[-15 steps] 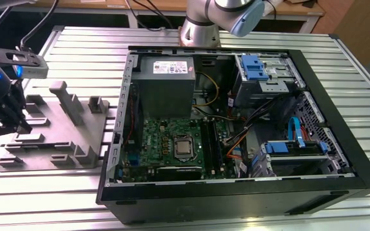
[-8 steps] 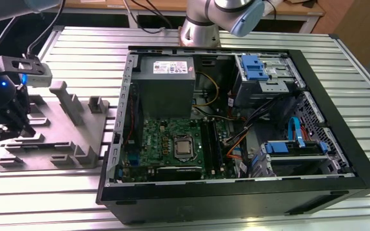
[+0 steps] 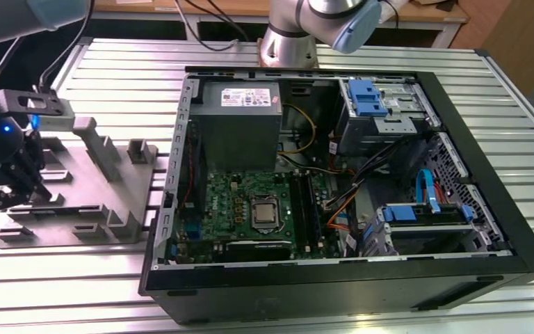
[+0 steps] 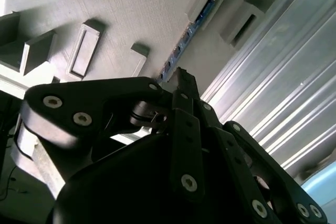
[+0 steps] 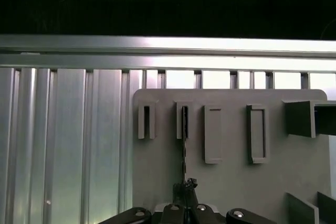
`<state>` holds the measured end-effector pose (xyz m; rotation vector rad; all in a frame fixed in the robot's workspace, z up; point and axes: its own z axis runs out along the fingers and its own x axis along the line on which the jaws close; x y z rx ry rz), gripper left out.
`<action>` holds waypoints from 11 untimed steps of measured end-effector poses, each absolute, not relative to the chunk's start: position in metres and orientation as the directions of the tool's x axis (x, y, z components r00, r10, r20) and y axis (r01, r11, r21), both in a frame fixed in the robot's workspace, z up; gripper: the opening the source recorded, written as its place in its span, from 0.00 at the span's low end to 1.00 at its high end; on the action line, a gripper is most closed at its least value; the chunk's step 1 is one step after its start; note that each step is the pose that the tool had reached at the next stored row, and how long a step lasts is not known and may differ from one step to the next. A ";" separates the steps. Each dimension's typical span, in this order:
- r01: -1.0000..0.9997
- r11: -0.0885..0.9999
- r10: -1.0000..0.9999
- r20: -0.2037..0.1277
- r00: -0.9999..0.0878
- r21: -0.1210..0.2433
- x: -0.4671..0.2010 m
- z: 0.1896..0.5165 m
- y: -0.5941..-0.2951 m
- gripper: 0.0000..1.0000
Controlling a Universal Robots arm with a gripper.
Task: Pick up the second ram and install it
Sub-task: 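Pick up the second ram and move it above second insertion slot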
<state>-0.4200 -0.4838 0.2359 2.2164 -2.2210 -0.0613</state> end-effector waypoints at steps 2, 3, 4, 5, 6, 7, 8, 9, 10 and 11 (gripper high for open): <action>-1.000 0.002 -1.000 -0.025 -0.002 0.030 -0.420 0.232 -0.484 0.10; -1.000 0.002 -1.000 -0.025 -0.002 0.030 -0.420 0.231 -0.484 0.10; -1.000 0.002 -1.000 -0.025 -0.003 0.030 -0.420 0.229 -0.484 0.10; -1.000 0.002 -1.000 -0.025 -0.003 0.030 -0.420 0.227 -0.484 0.10; -1.000 0.002 -1.000 -0.025 -0.002 0.030 -0.420 0.225 -0.484 0.10; -1.000 0.002 -1.000 -0.025 -0.002 0.030 -0.420 0.223 -0.484 0.10; -1.000 0.002 -1.000 -0.025 -0.002 0.030 -0.420 0.223 -0.484 0.10; -1.000 0.002 -1.000 -0.025 -0.002 0.030 -0.420 0.223 -0.484 0.10; -1.000 0.002 -1.000 -0.025 -0.002 0.030 -0.420 0.223 -0.484 0.10; -1.000 0.002 -1.000 -0.025 -0.003 0.030 -0.420 0.223 -0.484 0.10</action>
